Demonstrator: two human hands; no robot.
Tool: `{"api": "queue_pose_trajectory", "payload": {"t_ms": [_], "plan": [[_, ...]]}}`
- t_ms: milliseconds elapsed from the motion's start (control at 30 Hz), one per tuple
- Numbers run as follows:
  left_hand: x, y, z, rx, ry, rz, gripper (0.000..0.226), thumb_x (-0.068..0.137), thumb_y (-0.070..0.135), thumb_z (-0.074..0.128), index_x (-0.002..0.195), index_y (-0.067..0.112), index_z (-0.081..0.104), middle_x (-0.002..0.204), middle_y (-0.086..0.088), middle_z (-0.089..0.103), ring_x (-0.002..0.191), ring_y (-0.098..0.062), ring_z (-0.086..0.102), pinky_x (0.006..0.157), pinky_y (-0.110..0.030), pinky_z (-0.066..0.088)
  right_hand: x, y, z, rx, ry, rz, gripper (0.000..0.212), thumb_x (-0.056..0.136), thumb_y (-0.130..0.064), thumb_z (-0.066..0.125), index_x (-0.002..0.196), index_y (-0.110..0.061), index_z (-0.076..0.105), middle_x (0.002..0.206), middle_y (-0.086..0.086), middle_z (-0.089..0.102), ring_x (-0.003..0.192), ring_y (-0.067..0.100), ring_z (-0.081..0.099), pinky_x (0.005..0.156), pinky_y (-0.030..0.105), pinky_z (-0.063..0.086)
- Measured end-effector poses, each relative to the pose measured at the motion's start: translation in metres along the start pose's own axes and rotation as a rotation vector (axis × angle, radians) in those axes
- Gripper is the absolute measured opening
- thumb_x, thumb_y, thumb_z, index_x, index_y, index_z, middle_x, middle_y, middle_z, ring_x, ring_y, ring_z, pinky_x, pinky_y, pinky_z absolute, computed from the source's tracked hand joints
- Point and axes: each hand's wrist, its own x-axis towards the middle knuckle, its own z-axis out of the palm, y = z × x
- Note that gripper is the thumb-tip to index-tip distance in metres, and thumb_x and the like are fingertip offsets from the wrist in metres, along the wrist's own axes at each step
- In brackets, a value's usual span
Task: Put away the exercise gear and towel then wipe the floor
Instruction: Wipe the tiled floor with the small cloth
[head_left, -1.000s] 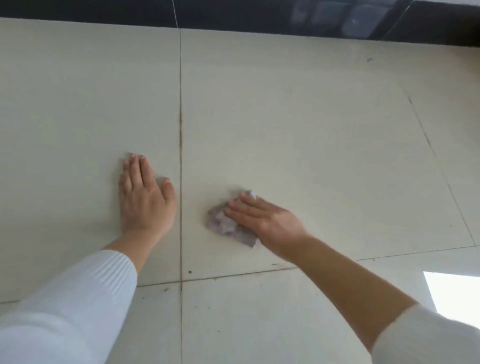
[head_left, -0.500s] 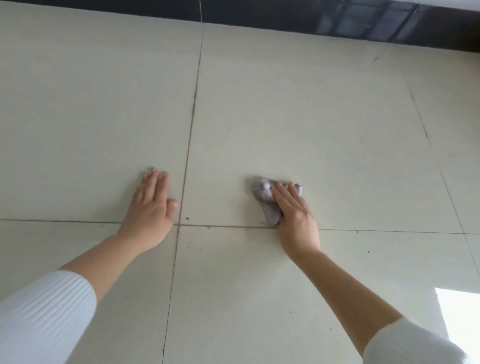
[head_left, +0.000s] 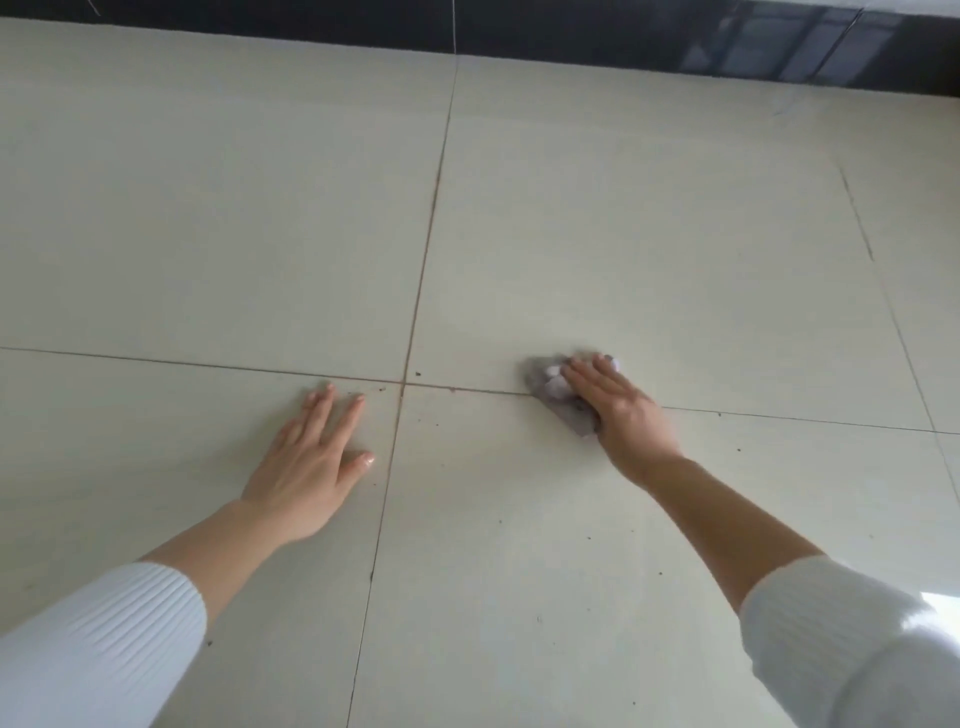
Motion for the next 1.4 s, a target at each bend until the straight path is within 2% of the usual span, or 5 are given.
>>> {"api": "queue_pose_trajectory", "payload": {"t_ms": [133,233,667,1067,1400], "plan": [[0.002,-0.001,-0.005,0.006,-0.043,-0.003,0.07,0.098,0.052,0.025,0.151,0.028,-0.014,0.158,-0.006,-0.024,0.146,-0.021,-0.019,0.119,-0.036,0.001,-0.007,0.024,-0.017,0.062,0.103,0.512,0.056,0.092,0.0,0.044,0.142,-0.023,0.044,0.151,-0.006,0.037,0.144,0.019,0.023,0.097,0.039,0.045],[0.003,-0.005,-0.009,0.014,-0.055,0.01,0.071,0.097,0.055,0.026,0.15,0.03,-0.015,0.158,-0.003,-0.025,0.146,-0.019,-0.02,0.119,-0.035,-0.001,-0.021,-0.013,0.003,0.104,0.175,0.514,0.059,0.088,0.007,0.044,0.141,-0.019,0.046,0.149,-0.003,0.04,0.142,0.02,0.025,0.094,0.037,0.046],[-0.027,-0.042,-0.007,-0.035,-0.085,-0.124,0.08,0.094,0.06,0.034,0.15,0.03,-0.014,0.154,-0.009,-0.033,0.147,-0.028,-0.015,0.119,-0.04,0.003,-0.099,-0.162,0.074,0.015,-0.401,-0.86,0.044,0.095,-0.013,0.04,0.139,-0.012,0.048,0.148,0.002,0.044,0.141,0.022,0.031,0.118,0.033,0.021],[-0.026,-0.097,-0.012,-0.11,-0.003,-0.164,0.115,0.071,0.077,0.036,0.152,0.006,-0.005,0.158,-0.017,-0.018,0.145,-0.029,-0.02,0.118,-0.038,-0.005,0.04,-0.042,0.035,0.034,0.12,0.506,0.057,0.085,0.011,0.042,0.14,-0.004,0.044,0.148,0.015,0.04,0.14,0.041,0.023,0.116,0.045,0.021],[-0.027,-0.128,0.009,-0.102,0.135,-0.056,0.089,0.08,0.07,0.007,0.154,0.02,0.003,0.16,-0.006,-0.01,0.146,-0.017,-0.015,0.12,-0.036,-0.001,-0.074,-0.244,0.104,0.117,-0.259,-0.46,0.057,0.082,-0.001,0.029,0.132,-0.008,0.056,0.14,0.007,0.052,0.134,0.029,0.043,0.116,0.038,0.022]]}}
